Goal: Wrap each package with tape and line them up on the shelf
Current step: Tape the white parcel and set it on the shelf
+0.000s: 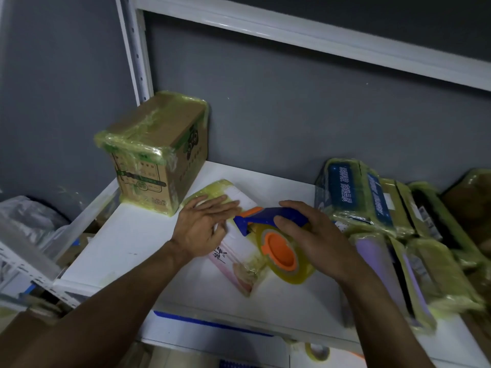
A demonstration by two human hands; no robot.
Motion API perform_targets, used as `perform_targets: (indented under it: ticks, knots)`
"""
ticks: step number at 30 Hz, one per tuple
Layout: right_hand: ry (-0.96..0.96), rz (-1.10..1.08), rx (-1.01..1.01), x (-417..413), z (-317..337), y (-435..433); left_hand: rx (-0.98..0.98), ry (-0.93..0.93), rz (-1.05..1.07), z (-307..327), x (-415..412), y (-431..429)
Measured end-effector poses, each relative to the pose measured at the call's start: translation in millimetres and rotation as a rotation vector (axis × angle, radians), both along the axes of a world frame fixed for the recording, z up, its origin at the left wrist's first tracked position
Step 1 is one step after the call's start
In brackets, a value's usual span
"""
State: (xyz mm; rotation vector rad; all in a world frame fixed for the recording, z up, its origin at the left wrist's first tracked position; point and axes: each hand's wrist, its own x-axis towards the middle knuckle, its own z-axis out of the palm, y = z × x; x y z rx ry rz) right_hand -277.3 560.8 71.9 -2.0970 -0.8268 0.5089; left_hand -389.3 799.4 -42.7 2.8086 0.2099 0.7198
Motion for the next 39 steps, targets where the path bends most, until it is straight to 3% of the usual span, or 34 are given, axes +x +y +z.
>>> perform_targets:
  ticks: [14, 19, 24, 31, 39]
  knots:
    - [-0.043, 0.002, -0.087, -5, -6, -9, 0.049, 0.057, -0.106, -4, 17, 28]
    - [-0.051, -0.012, -0.052, -9, -18, -1, 0.052, 0.082, -0.042, 2, 21, 40]
    - [-0.060, -0.009, -0.045, -7, -17, 3, -0.115, 0.076, -0.246, 5, 18, 28]
    - [-0.012, -0.030, 0.039, -9, -19, 2, -0.083, -0.009, -0.099, -11, 19, 12]
    - [0.001, -0.018, 0.121, -14, -13, -7, -0.054, -0.049, -0.103, -11, 21, 13]
